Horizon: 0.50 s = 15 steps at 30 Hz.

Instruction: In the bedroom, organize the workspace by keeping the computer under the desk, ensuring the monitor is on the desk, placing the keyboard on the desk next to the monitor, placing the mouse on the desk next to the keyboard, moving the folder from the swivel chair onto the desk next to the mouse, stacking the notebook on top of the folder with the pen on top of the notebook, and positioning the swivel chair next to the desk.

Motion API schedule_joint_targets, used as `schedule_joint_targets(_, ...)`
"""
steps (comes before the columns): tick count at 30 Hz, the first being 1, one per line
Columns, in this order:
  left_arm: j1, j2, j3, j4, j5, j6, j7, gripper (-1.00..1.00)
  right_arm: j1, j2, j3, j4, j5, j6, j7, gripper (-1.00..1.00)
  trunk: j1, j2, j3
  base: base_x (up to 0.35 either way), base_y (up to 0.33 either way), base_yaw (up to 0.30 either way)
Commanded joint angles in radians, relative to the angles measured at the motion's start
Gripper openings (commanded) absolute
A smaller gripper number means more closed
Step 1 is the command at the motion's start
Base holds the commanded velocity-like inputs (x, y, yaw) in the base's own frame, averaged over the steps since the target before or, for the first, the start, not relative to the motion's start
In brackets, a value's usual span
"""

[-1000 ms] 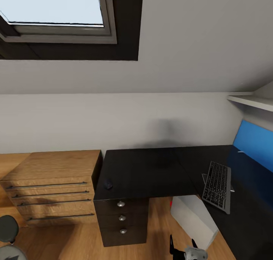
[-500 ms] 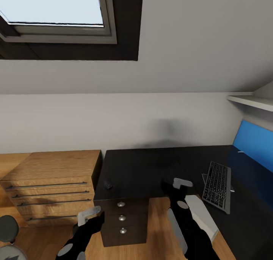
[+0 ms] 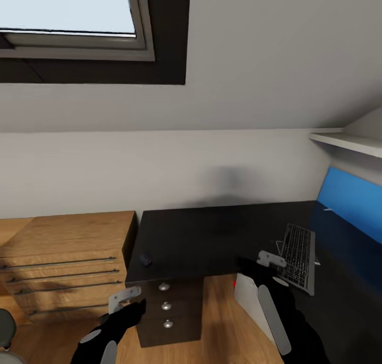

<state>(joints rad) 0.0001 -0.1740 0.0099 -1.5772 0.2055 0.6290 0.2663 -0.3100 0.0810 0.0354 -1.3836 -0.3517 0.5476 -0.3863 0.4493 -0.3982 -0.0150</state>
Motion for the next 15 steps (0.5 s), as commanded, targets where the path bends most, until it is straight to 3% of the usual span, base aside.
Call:
schedule_joint_targets(1, 0.000, -0.001, 0.003, 0.000, 0.011, 0.004, 0.007, 1.00, -0.001, -0.005, 0.002, -0.001, -0.011, 0.002, -0.010, 1.00, 0.001, -0.002, -0.002, 0.000, 0.000, -0.271)
schedule_joint_targets(7, 0.000, -0.001, 0.007, 0.003, 0.011, 0.004, 0.007, 1.00, 0.000, -0.013, 0.003, 0.005, -0.013, 0.003, -0.009, 1.00, 0.001, -0.002, -0.002, 0.150, 0.000, -0.236)
schedule_joint_targets(15, 0.000, -0.001, 0.011, 0.004, 0.008, 0.005, 0.007, 1.00, 0.000, -0.015, 0.009, 0.022, -0.001, 0.001, -0.004, 1.00, 0.001, -0.002, -0.002, 0.303, 0.000, -0.017)
